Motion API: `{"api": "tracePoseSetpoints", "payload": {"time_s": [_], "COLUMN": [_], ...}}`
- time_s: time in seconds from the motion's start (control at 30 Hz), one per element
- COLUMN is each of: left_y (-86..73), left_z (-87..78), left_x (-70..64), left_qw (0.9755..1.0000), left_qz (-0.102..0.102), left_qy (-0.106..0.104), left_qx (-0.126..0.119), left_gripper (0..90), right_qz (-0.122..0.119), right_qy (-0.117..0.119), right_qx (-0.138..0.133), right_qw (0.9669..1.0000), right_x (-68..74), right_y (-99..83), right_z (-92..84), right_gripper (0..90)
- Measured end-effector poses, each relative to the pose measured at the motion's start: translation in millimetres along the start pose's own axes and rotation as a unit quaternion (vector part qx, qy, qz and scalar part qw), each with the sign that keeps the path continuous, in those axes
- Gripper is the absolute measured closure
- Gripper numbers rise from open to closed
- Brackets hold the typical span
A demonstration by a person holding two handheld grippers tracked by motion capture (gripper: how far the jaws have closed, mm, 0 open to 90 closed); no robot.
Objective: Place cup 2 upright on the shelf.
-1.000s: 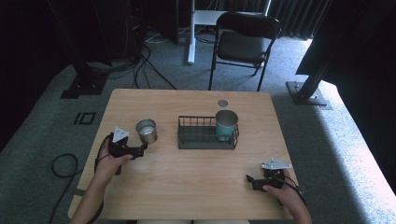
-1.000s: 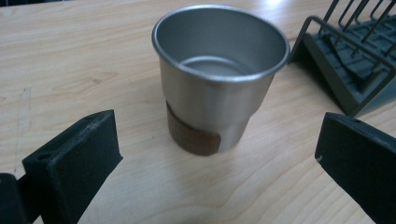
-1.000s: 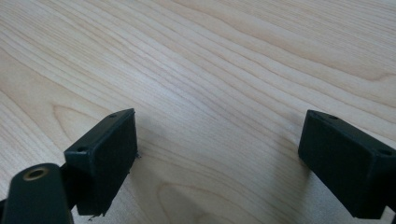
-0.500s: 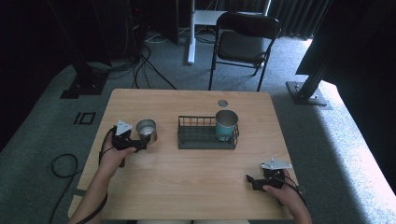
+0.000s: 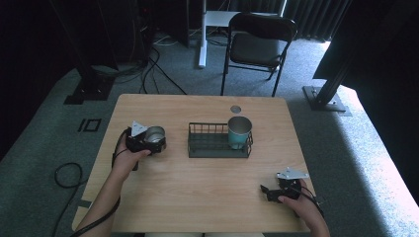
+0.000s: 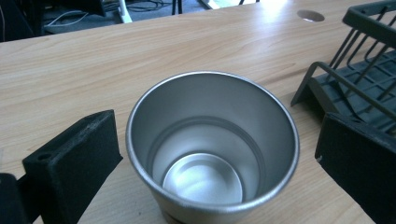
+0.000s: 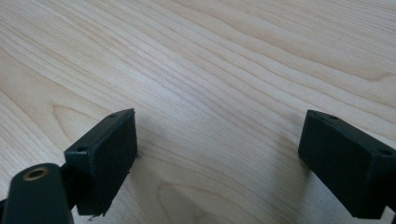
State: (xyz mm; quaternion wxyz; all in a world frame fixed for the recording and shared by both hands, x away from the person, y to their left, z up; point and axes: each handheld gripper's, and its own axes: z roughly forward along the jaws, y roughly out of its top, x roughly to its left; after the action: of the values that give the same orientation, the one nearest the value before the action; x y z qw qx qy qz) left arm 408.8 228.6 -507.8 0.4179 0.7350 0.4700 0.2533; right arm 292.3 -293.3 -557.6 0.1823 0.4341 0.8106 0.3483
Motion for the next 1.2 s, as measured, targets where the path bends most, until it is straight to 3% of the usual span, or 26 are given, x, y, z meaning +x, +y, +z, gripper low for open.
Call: {"api": "tracePoseSetpoints", "payload": {"time_s": [0.47,0.7,0.73,0.97,1.2], "left_y": [1.2,0.1,0.1,2.2,10.1], "left_z": [12.7,15.1,15.2,14.7,6.2], "left_x": [-1.5,-2.7,-2.9,-2.5,-4.2], "left_qw": [0.9999,0.9998,0.9998,0.9998,0.9998], "left_qz": [0.002,-0.003,-0.001,0.000,-0.008], "left_qy": [0.010,0.017,0.019,0.020,0.009], "left_qx": [-0.003,-0.005,-0.008,-0.003,-0.014], "left_gripper": [0.5,7.8,13.4,13.9,14.0], "right_qz": [0.000,0.000,0.000,0.000,0.000], "right_qy": [0.000,0.000,0.000,0.000,0.000], "right_qx": [0.000,0.000,0.000,0.000,0.000], "right_qw": [1.0000,1.0000,1.0000,1.0000,1.0000], "right_x": [-0.1,-0.1,0.0,0.0,0.0], "right_y": [0.0,0.0,0.0,0.0,0.0], "right_z": [0.0,0.0,0.0,0.0,0.0], "right_gripper": [11.2,11.2,11.2,11.2,11.2]}}
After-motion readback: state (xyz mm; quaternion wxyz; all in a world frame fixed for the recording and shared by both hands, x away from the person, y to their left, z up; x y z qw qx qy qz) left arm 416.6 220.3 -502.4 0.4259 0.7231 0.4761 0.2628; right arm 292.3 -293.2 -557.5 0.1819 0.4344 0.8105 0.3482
